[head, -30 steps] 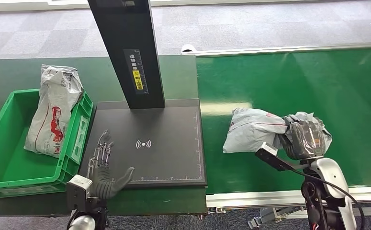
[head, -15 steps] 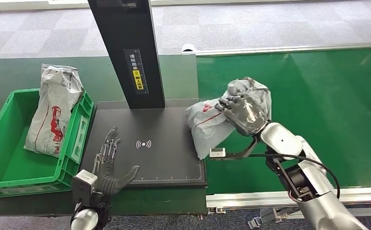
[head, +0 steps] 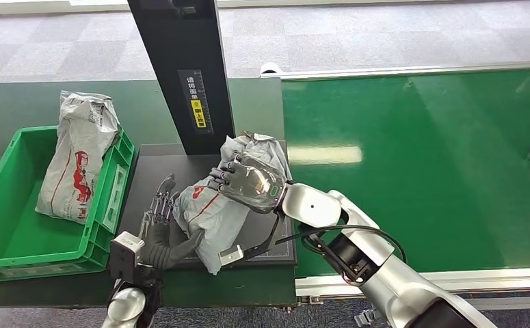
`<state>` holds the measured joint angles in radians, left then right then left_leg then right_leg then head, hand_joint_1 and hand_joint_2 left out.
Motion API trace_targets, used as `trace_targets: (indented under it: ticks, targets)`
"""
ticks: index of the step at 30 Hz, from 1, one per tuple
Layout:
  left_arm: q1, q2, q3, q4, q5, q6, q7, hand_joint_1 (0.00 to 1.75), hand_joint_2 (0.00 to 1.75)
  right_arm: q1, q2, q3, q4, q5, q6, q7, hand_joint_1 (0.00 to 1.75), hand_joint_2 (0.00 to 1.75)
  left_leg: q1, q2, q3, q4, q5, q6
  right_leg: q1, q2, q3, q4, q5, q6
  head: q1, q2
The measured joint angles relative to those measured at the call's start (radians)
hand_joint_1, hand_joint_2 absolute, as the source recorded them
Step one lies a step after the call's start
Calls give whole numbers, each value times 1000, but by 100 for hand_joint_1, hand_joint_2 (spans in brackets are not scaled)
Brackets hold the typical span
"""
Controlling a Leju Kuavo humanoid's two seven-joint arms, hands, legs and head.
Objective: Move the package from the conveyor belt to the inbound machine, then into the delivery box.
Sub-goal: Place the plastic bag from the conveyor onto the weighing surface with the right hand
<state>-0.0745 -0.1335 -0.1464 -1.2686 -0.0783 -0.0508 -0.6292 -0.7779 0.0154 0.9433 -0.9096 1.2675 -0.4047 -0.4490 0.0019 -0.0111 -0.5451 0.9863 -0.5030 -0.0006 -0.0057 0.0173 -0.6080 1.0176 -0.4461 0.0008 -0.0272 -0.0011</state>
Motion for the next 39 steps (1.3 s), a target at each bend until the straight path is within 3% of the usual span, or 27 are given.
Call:
trace_targets:
  ticks: [5,11,17,21,25,28,33,39]
  targets:
    - [-11,2,-1,14,16,12,3,0,175,-31,57,36,112,-21,70,14,175,175,0,0,0,0,0,0,0,0,0,0,0,0,0,0]
    - [-8,9,0,17,34,23,8,0,175,-84,118,58,313,-88,333,85,175,175,0,0,1,0,0,0,0,0,0,0,0,0,0,0]
    - [10,13,-3,4,35,23,18,0,175,-106,127,53,432,-154,403,126,175,175,0,0,1,0,0,0,0,0,0,0,0,0,0,0]
    - [32,13,-4,-19,35,23,24,0,175,-105,117,16,463,-221,383,189,175,175,-1,0,1,0,0,0,0,0,0,0,0,0,0,0]
    - [55,13,-3,-44,32,29,31,0,175,-101,108,-45,476,-285,328,240,0,175,-1,0,1,0,0,0,0,0,1,0,0,0,0,0]
    - [66,12,-3,-61,29,33,35,0,175,-91,107,-103,477,-352,301,243,0,175,-1,0,1,0,0,0,0,0,0,0,0,0,0,0]
    - [72,11,-2,-71,23,20,39,0,175,-71,111,-227,472,-495,323,168,0,175,0,0,1,0,0,0,0,0,0,0,0,0,0,0]
    - [73,7,-2,-74,21,15,39,0,175,-64,113,-301,465,-516,330,151,0,175,0,0,1,0,0,0,0,0,0,0,0,0,0,0]
